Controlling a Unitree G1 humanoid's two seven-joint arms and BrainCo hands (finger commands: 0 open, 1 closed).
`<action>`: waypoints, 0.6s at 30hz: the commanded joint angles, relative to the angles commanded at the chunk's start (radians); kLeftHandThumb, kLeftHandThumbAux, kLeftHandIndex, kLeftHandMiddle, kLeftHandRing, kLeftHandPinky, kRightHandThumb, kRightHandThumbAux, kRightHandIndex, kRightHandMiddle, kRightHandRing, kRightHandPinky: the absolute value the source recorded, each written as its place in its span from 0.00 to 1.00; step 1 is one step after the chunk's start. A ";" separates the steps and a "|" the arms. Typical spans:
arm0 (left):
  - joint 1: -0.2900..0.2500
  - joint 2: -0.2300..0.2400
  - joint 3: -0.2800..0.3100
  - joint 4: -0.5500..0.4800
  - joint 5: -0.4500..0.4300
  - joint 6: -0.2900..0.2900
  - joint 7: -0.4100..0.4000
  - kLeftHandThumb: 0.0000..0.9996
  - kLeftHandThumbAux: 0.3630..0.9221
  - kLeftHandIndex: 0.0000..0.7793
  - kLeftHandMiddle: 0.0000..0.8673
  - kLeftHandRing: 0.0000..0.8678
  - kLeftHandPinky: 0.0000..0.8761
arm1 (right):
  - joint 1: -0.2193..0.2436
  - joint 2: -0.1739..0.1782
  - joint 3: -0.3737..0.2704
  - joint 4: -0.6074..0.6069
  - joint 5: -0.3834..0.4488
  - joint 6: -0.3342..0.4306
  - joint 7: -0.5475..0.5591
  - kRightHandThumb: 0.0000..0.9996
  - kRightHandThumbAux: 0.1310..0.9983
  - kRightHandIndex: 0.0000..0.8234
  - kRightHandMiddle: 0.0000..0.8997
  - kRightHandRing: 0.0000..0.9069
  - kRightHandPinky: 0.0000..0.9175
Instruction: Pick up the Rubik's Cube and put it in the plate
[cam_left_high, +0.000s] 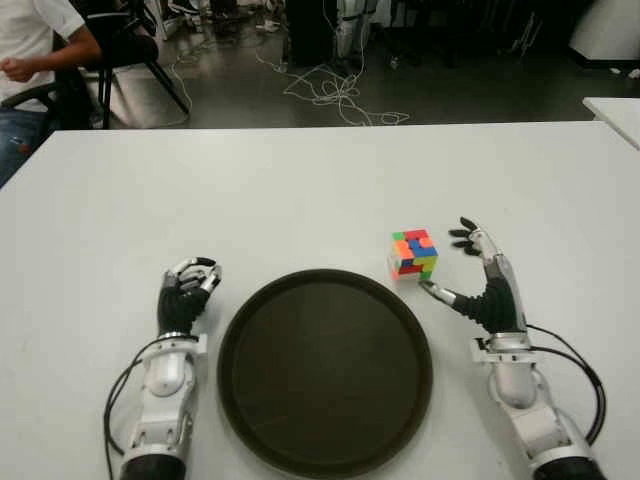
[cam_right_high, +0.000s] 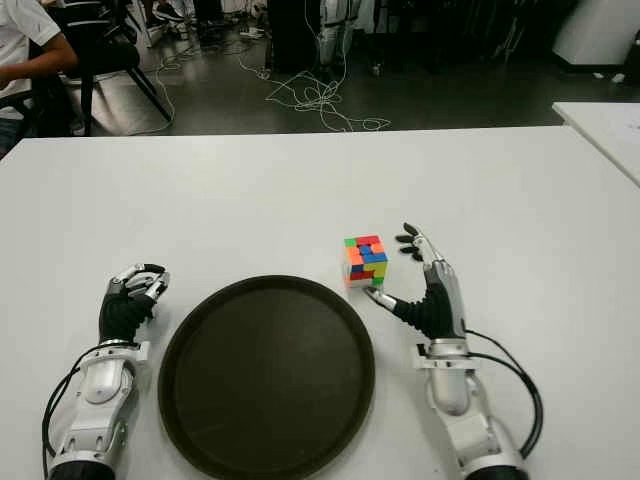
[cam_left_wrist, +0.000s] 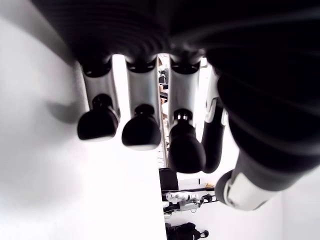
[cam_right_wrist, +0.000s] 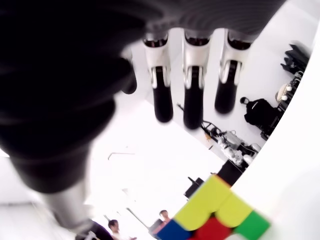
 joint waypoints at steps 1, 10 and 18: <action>0.000 -0.001 0.000 0.000 -0.001 0.000 0.000 0.70 0.62 0.57 0.94 0.96 0.93 | -0.003 -0.004 0.003 -0.001 -0.009 0.010 -0.001 0.00 0.74 0.00 0.00 0.00 0.00; 0.001 -0.004 -0.001 0.006 0.005 -0.013 0.008 0.70 0.62 0.57 0.95 0.97 0.93 | 0.000 -0.030 0.032 -0.039 -0.069 0.107 0.012 0.00 0.71 0.00 0.00 0.00 0.00; -0.001 -0.005 -0.005 0.011 0.012 -0.017 0.013 0.70 0.62 0.57 0.94 0.96 0.93 | 0.004 -0.035 0.042 -0.081 -0.073 0.172 0.040 0.00 0.75 0.00 0.00 0.00 0.00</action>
